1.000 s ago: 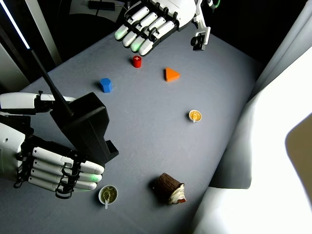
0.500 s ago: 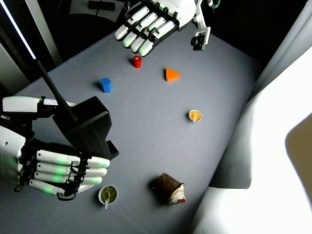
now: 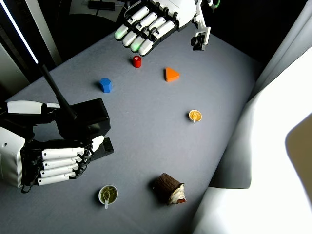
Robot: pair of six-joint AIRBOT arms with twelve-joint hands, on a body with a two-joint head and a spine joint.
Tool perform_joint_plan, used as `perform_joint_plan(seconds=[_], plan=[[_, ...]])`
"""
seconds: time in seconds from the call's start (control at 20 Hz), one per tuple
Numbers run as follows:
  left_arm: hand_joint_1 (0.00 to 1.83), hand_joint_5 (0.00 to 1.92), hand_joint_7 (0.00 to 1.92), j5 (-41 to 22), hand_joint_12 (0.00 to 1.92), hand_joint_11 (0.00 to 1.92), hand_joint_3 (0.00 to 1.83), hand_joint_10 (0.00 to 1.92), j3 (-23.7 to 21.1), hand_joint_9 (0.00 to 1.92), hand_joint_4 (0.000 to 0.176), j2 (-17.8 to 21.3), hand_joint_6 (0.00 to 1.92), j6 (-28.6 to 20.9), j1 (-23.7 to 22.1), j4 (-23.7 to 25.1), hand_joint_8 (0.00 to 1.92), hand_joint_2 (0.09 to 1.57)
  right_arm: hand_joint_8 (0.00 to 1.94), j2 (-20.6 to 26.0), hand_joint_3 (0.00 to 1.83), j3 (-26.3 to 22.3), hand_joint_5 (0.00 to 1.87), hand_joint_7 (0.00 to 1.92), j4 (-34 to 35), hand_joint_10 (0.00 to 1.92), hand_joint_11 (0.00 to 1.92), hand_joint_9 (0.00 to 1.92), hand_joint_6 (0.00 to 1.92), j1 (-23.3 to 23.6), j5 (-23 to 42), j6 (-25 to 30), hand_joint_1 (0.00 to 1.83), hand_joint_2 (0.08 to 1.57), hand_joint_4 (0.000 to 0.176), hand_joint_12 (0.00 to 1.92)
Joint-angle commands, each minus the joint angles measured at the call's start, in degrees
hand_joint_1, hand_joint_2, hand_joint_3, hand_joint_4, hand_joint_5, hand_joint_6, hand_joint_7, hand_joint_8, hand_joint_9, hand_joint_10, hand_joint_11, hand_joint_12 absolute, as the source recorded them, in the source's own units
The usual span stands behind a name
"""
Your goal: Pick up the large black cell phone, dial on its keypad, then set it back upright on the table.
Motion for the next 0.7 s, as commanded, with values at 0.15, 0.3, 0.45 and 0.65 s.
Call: perform_joint_plan(seconds=[0.15,0.3,0.45,0.65], plan=[[0.06,0.13,0.14,-4.07,0.28,0.0,0.0,0.0,0.38,0.12,0.033,0.41,0.0,-0.72,-1.21,-6.19,0.0,1.21,0.9,1.38,0.0,2.55,0.96,0.98,-2.73,1.08,0.84,0.97,0.79,1.86,6.92,1.09,1.49,1.1,0.0,1.58],[0.05,0.13,0.15,-5.43,0.32,0.0,0.0,0.0,0.49,0.14,0.029,0.42,0.0,-1.37,-1.65,-6.16,0.0,1.21,0.98,2.68,0.0,3.48,0.96,0.97,-4.98,1.22,0.83,0.93,0.86,3.41,5.93,1.41,1.4,1.11,0.0,1.35],[0.05,0.15,0.15,-5.31,0.29,0.0,0.0,0.0,0.49,0.12,0.032,0.23,0.0,-1.84,-2.4,-5.8,0.0,1.21,0.94,4.02,0.0,3.15,0.96,0.99,-5.49,1.21,0.88,0.96,0.88,3.74,5.61,1.65,1.38,1.1,0.0,1.25],[0.08,0.15,0.15,-5.36,0.26,0.0,0.0,0.0,0.46,0.12,0.032,-0.06,0.0,-2.59,-3.08,-5.01,0.0,1.21,0.89,6.05,0.0,1.8,0.94,0.99,-6.73,1.22,0.91,0.99,0.92,4.63,5.62,2.27,1.38,1.1,0.0,1.25]])
